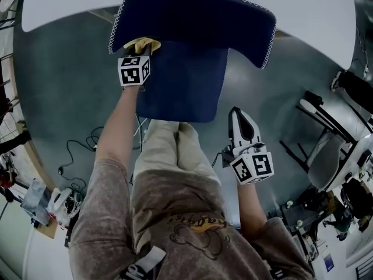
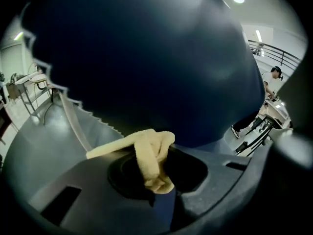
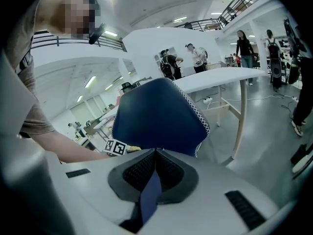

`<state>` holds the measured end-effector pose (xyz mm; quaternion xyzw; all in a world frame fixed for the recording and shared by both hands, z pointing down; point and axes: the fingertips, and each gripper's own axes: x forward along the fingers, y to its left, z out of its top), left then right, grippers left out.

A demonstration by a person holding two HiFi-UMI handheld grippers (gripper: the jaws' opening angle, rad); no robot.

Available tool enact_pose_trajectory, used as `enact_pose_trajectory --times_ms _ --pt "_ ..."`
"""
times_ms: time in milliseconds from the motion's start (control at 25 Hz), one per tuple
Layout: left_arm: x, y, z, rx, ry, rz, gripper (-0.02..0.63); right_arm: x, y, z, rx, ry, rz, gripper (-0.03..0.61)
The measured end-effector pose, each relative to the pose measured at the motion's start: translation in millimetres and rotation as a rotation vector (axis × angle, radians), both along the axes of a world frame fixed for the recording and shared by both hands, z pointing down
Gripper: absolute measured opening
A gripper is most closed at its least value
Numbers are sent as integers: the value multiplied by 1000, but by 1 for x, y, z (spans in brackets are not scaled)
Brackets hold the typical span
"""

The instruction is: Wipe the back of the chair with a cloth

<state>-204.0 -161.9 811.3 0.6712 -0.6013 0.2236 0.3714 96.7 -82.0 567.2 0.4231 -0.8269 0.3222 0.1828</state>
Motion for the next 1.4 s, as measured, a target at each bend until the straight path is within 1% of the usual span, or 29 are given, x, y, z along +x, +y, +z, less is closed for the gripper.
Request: enact_pose_trajectory --times_ms 240,360,480,680,920,1200,1320,1400 --pt "48 -13 -3 4 54 99 75 4 9 3 -11 -3 15 26" --pt "86 -21 -4 13 90 173 75 8 9 7 -10 -5 20 26" --pt "119 -29 -6 22 129 223 75 10 10 9 -9 -5 31 26" --pt "168 -35 -8 29 166 307 74 18 20 12 -20 -2 60 27" --pt "238 -46 -17 42 219 418 74 35 28 18 -34 3 93 27" --pt "313 -54 -31 85 279 578 74 42 30 23 -37 6 117 26" --pt "339 -51 -41 104 312 624 74 50 33 24 -44 10 125 27" --pt "351 -49 -51 115 339 640 74 52 36 25 -48 10 130 26"
